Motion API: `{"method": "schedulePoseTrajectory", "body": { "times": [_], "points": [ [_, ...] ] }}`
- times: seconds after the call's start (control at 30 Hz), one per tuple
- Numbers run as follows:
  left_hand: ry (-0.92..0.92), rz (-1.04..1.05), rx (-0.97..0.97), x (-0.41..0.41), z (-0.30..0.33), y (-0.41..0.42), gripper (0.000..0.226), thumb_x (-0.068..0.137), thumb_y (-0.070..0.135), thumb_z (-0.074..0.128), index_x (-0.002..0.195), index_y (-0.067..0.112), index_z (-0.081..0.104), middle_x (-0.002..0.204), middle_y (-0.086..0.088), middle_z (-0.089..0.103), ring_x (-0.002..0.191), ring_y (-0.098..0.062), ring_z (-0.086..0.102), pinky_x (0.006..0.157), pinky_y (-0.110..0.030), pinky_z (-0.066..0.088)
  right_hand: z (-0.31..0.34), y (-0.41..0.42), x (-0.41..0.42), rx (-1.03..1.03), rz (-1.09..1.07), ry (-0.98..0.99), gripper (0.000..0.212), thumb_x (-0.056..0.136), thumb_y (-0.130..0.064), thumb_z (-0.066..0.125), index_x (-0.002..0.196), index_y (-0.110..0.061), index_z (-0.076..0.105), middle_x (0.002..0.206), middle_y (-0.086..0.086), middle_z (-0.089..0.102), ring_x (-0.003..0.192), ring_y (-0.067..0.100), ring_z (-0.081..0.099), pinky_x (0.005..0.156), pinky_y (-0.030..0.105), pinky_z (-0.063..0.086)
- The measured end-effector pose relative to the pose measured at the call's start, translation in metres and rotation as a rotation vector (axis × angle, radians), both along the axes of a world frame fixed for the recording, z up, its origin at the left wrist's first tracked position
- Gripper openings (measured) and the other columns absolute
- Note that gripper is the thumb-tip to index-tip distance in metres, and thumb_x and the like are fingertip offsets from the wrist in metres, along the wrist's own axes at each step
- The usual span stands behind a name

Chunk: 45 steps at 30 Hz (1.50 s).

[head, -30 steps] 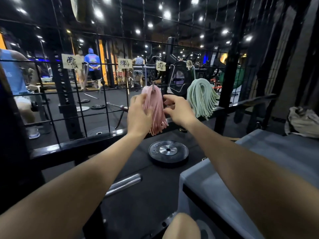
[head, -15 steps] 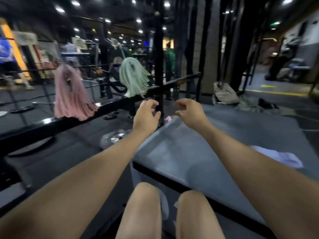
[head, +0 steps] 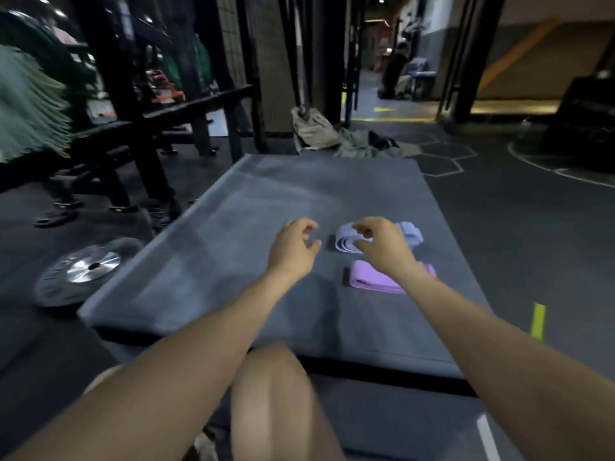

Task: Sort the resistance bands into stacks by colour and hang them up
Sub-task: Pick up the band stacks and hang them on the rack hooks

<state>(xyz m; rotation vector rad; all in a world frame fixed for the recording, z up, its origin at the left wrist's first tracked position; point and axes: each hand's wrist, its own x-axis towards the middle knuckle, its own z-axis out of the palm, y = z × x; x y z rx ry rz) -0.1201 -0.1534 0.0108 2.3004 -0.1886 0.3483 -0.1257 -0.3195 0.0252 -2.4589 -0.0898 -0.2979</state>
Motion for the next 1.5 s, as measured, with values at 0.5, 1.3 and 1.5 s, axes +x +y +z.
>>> {"method": "schedulePoseTrajectory", "body": {
  "times": [0.5, 1.3, 1.5],
  "points": [
    [0.107, -0.146, -0.004, 0.014, -0.1, -0.047, 0.029, 0.082, 0.003, 0.061, 0.108, 0.016, 0.061, 0.111, 0.003, 0.062, 0.1, -0.013, 0.062, 0.089, -0.03, 0.049, -0.086, -0.035, 0.005, -0.083, 0.109, 0.041, 0.034, 0.078, -0.013, 0.072, 0.111, -0.009, 0.064, 0.104, 0.007, 0.054, 0.1, 0.024, 0.049, 0.074, 0.022, 0.03],
    [0.037, -0.114, -0.031, 0.009, -0.104, -0.05, 0.032, 0.083, 0.02, 0.065, 0.114, 0.023, 0.061, 0.11, 0.008, 0.063, 0.099, -0.009, 0.061, 0.083, -0.029, 0.05, -0.087, -0.025, 0.014, -0.311, 0.115, -0.158, 0.021, 0.086, -0.01, 0.052, 0.105, -0.009, 0.061, 0.107, 0.007, 0.056, 0.103, 0.026, 0.05, 0.067, 0.033, 0.038],
    [0.052, -0.107, -0.147, 0.008, -0.097, -0.051, 0.036, 0.08, 0.023, 0.07, 0.114, 0.022, 0.061, 0.11, 0.007, 0.064, 0.099, -0.008, 0.063, 0.087, -0.031, 0.051, -0.07, -0.026, 0.016, -0.321, 0.098, -0.158, 0.021, 0.09, -0.018, 0.051, 0.104, -0.012, 0.065, 0.105, 0.005, 0.061, 0.102, 0.026, 0.054, 0.07, 0.036, 0.045]
  ]
}}
